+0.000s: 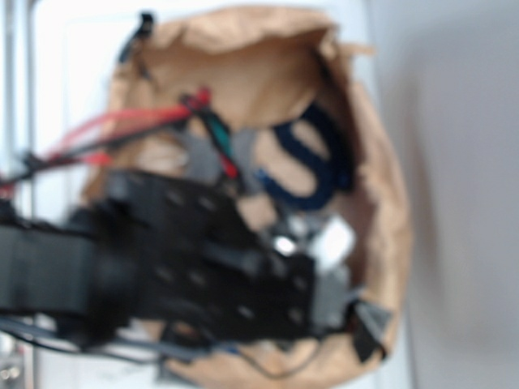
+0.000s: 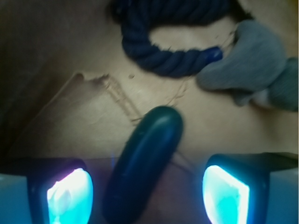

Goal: Grab the plastic pickle.

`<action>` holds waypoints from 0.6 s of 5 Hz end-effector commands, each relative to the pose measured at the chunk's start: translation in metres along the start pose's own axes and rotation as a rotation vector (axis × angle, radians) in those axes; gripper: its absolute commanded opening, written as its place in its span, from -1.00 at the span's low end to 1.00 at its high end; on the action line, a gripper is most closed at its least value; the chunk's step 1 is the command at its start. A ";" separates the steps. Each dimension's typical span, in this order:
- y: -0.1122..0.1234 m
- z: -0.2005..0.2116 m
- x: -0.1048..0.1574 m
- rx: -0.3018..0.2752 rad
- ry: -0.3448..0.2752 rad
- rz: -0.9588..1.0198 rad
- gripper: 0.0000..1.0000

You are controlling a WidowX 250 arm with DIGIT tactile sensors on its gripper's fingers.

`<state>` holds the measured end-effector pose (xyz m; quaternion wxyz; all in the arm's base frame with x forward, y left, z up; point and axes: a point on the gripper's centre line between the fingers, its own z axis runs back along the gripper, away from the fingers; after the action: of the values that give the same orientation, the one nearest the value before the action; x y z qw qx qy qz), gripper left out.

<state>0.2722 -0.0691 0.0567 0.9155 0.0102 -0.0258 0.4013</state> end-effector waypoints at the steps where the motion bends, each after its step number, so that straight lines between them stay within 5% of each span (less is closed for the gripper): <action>1: 0.003 -0.034 0.012 0.054 -0.127 0.004 1.00; 2: 0.005 -0.032 0.019 0.043 -0.147 0.008 -1.00; 3: 0.004 -0.011 0.032 0.020 -0.110 0.046 -1.00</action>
<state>0.2806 -0.0489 0.0291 0.9098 0.0619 -0.0408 0.4083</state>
